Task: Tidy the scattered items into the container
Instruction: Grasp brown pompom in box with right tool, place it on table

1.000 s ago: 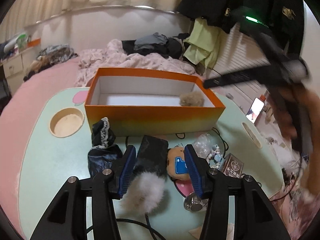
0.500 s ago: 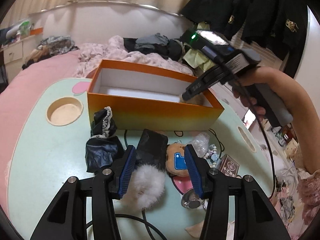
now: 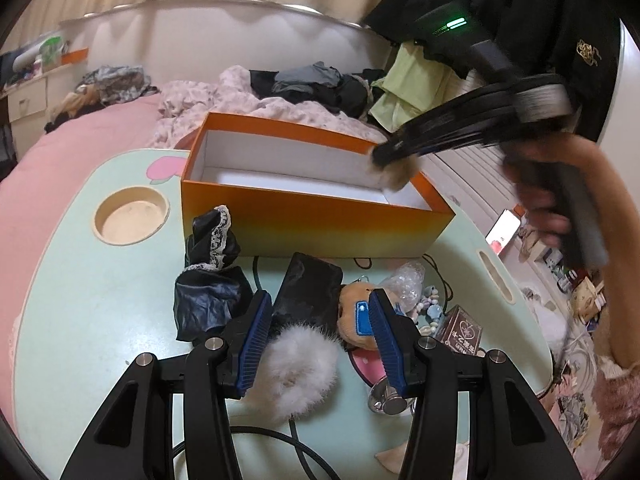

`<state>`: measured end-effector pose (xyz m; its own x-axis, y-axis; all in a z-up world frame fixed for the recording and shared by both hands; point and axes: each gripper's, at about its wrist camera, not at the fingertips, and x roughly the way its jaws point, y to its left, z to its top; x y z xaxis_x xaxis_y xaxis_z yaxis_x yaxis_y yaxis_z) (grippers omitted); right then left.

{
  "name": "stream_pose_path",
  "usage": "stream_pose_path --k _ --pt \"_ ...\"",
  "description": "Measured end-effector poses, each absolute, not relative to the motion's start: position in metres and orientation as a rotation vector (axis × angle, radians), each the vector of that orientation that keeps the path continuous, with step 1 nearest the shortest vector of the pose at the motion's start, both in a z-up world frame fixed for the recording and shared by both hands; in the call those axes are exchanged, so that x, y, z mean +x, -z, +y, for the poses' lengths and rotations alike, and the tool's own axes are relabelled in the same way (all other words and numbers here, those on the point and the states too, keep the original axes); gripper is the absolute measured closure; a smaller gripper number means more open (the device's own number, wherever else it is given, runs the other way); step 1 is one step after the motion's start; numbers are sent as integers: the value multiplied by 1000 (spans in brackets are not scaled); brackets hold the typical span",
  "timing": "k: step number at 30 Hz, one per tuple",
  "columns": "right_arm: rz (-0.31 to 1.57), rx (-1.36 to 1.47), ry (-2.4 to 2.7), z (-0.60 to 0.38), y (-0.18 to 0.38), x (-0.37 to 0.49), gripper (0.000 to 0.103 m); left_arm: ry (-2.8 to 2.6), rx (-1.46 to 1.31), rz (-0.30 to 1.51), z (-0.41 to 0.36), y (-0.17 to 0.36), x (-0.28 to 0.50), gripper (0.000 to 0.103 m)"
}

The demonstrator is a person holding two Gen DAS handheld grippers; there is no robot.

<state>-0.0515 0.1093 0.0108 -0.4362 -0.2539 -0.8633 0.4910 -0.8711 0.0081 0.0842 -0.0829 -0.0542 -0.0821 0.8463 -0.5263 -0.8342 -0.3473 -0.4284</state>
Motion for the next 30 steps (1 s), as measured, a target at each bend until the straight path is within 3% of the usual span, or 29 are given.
stream_pose_path --k 5,12,18,26,28,30 --pt "216 1219 2221 120 -19 4 79 -1736 -868 -23 -84 56 79 54" --pt "23 1381 2085 136 41 26 79 -1737 -883 -1 -81 58 81 53" --pt "43 1484 2095 130 64 24 72 -1727 -889 62 -76 55 85 46" --pt "63 1384 2324 121 18 5 71 -1742 -935 87 -65 2 54 45" --pt "87 1397 2360 120 10 -9 71 -1746 -952 78 -59 -17 40 36" --pt "148 1406 2396 113 6 -24 64 -1757 -943 126 -49 -29 33 33"
